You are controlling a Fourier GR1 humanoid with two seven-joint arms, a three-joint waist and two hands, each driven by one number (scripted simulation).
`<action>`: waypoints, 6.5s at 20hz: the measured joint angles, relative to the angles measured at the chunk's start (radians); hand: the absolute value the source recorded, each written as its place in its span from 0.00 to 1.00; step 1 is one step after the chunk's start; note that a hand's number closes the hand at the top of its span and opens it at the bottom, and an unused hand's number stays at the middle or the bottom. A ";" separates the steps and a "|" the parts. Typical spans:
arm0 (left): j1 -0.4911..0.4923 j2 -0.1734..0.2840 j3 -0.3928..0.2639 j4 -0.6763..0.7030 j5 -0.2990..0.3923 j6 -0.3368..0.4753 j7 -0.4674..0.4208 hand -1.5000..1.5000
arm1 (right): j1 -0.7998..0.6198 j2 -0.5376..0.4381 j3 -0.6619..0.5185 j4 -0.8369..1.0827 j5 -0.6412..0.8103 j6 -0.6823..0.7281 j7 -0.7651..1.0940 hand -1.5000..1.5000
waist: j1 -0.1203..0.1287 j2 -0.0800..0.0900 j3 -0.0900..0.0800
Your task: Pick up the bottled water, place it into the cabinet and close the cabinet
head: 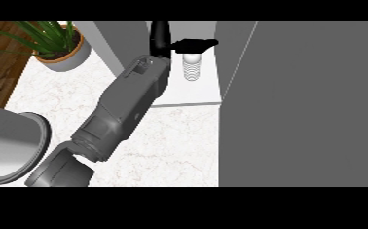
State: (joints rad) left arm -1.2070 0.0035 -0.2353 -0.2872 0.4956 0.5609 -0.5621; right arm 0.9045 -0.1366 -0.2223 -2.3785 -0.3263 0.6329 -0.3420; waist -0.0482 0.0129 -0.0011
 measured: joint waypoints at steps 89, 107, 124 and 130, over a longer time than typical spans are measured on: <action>1.556 0.559 -0.137 -1.726 0.194 -0.337 0.038 0.00 | -0.745 -0.025 0.965 -0.068 0.434 -0.150 0.773 1.00 | 0.098 -0.020 -0.012; 1.582 0.602 -0.082 -1.727 0.231 -0.424 0.016 0.00 | -0.797 -0.037 0.945 -0.051 0.354 -0.142 0.787 1.00 | 0.152 0.006 -0.013; 1.583 0.629 -0.055 -1.734 0.250 -0.477 0.015 0.00 | -0.724 0.000 0.893 0.065 -0.053 -0.164 0.828 1.00 | 0.183 0.024 -0.013; 1.596 0.632 -0.042 -1.729 0.256 -0.481 0.010 0.00 | -0.718 0.024 0.779 0.092 -0.067 -0.261 0.779 1.00 | 0.159 0.024 -0.012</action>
State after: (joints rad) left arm 0.3886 0.6351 -0.2772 -2.0163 0.7519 0.0796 -0.5517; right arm 0.1860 -0.1129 0.5562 -2.2864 -0.3932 0.3720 0.4365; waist 0.1113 0.0364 -0.0130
